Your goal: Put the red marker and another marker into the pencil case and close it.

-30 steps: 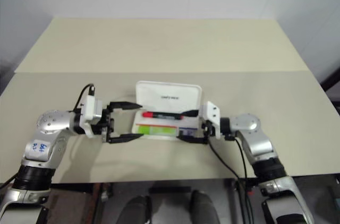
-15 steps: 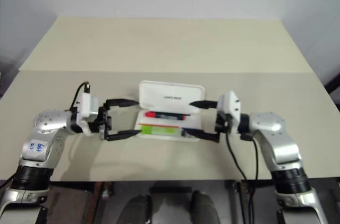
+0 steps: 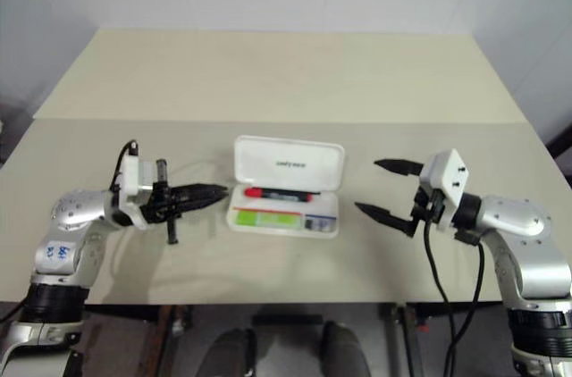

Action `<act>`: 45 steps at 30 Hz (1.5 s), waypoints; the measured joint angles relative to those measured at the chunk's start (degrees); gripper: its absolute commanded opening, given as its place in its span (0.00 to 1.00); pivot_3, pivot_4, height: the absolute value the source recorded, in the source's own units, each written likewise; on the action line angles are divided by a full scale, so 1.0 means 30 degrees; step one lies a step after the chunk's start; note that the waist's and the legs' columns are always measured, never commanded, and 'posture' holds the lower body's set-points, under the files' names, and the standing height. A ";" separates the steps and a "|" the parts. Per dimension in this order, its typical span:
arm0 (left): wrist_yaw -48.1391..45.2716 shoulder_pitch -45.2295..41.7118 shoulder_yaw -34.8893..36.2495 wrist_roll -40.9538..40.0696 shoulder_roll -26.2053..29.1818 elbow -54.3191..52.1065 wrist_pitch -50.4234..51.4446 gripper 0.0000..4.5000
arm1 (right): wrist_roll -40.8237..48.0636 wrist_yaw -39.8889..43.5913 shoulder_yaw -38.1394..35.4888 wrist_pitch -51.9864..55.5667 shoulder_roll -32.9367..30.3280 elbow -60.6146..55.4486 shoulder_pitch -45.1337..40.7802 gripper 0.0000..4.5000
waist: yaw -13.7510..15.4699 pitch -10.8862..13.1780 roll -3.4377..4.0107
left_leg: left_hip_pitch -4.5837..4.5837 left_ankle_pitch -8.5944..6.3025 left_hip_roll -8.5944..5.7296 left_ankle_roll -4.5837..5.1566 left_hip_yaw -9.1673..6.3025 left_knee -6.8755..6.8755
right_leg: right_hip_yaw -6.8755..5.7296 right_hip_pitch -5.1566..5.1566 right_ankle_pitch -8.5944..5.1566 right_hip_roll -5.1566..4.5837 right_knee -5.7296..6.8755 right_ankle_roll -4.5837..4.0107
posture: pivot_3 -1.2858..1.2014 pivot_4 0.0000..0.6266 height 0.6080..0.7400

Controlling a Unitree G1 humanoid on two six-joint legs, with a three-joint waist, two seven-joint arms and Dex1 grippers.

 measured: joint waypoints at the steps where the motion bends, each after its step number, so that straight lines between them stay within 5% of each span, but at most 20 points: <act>1: 0.0071 0.0000 0.0029 0.0008 -0.0043 0.0176 -0.0102 0.00 | -0.0008 -0.0012 0.0001 -0.0019 0.0000 -0.0020 0.0004 1.00 | 0.0002 0.0000 0.0000 | 0.0000 0.0000 0.0000 0.0000 0.0000 0.0002 | 0.0000 0.0000 0.0000 0.0000 0.0000 0.0000 | 0.52 0.24 1.00; 9: 0.4991 -0.0179 0.1615 0.1994 -0.1531 0.1360 -0.2563 0.00 | -0.0161 -0.0349 0.0005 -0.0332 0.0001 -0.0046 0.0013 1.00 | 0.0026 -0.0001 -0.0002 | -0.0002 0.0000 0.0000 0.0001 -0.0001 0.0007 | 0.0002 0.0007 0.0005 0.0000 -0.0003 0.0008 | 0.52 0.24 1.00; 21: 0.9913 -0.2018 0.0357 0.4461 -0.3542 0.5412 -0.0534 0.00 | -0.0161 -0.0714 0.0753 -0.0205 0.0054 -0.0435 -0.0124 1.00 | 0.0065 -0.0006 -0.0010 | -0.0003 0.0005 -0.0001 0.0003 -0.0001 0.0037 | 0.0004 0.0016 0.0034 0.0000 0.0001 0.0015 | 0.52 0.24 1.00; 30: 0.9412 -0.5968 -0.0434 0.4571 -0.5721 0.9944 -0.1215 0.00 | -0.0063 -0.1587 0.0954 0.1051 0.0069 -0.1658 -0.0603 1.00 | 0.0091 -0.0009 -0.0018 | -0.0014 0.0006 -0.0002 0.0000 0.0002 0.0027 | 0.0003 0.0021 0.0040 0.0009 -0.0046 0.0023 | 0.52 0.24 1.00; 35: 0.5928 -0.5897 -0.0206 0.3037 -0.6249 0.9863 -0.3015 0.00 | -0.0040 -0.1825 0.0957 0.1327 0.0142 -0.1667 -0.0603 1.00 | 0.0065 -0.0009 -0.0018 | -0.0016 0.0027 -0.0002 -0.0039 0.0009 -0.0006 | 0.0002 0.0020 0.0039 0.0015 -0.0052 0.0024 | 0.52 0.24 1.00; 45: 0.1068 -0.5500 -0.1084 0.2845 -0.4888 0.9233 -0.5121 0.00 | 0.0007 -0.1995 0.1192 0.1328 0.0459 -0.1839 -0.0568 1.00 | 0.0063 -0.0009 -0.0017 | -0.0009 0.0009 -0.0002 -0.0006 0.0007 0.0021 | 0.0003 0.0028 0.0042 0.0015 -0.0061 0.0026 | 0.52 0.24 1.00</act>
